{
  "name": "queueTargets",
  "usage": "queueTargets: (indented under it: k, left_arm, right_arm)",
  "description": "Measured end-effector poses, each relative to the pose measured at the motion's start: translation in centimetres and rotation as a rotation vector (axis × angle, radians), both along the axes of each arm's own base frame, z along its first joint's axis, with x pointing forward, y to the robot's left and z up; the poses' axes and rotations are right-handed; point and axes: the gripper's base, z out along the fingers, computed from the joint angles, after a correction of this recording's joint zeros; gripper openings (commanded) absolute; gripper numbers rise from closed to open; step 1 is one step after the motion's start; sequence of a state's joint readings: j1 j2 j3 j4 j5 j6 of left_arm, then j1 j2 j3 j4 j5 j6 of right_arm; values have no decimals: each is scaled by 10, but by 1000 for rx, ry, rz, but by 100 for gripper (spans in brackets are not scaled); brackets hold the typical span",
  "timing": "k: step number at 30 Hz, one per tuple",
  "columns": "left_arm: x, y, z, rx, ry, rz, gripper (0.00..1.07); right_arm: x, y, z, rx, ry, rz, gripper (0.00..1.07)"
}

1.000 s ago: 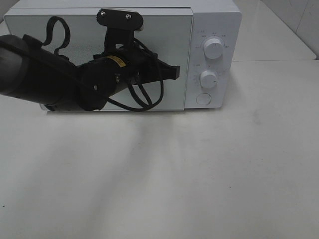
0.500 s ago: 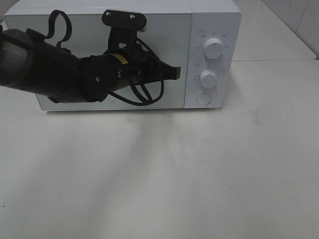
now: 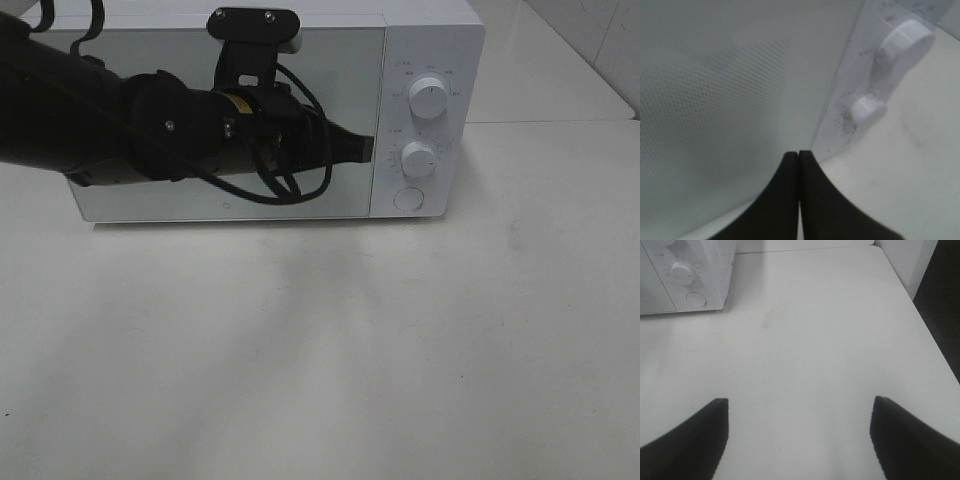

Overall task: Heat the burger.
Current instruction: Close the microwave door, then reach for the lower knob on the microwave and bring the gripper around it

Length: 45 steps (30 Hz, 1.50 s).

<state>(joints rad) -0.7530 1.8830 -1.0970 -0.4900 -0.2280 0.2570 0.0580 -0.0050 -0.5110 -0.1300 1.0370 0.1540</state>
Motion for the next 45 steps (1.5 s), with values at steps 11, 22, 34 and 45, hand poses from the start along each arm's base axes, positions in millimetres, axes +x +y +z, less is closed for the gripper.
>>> queueTargets:
  k: [11,22,34,45]
  left_arm:
    - [-46,15,14,100,337,-159,98]
    - [-79,34,22,343,540,-342,96]
    - [-77,88,49,389,699,-197,96]
    - [-74,197,101,267,753,105,96]
  right_arm:
    - [0,0,0,0,0,0,75]
    - [0,0,0,0,0,0,75]
    - [0,0,0,0,0,0,75]
    - [0,0,0,0,0,0,75]
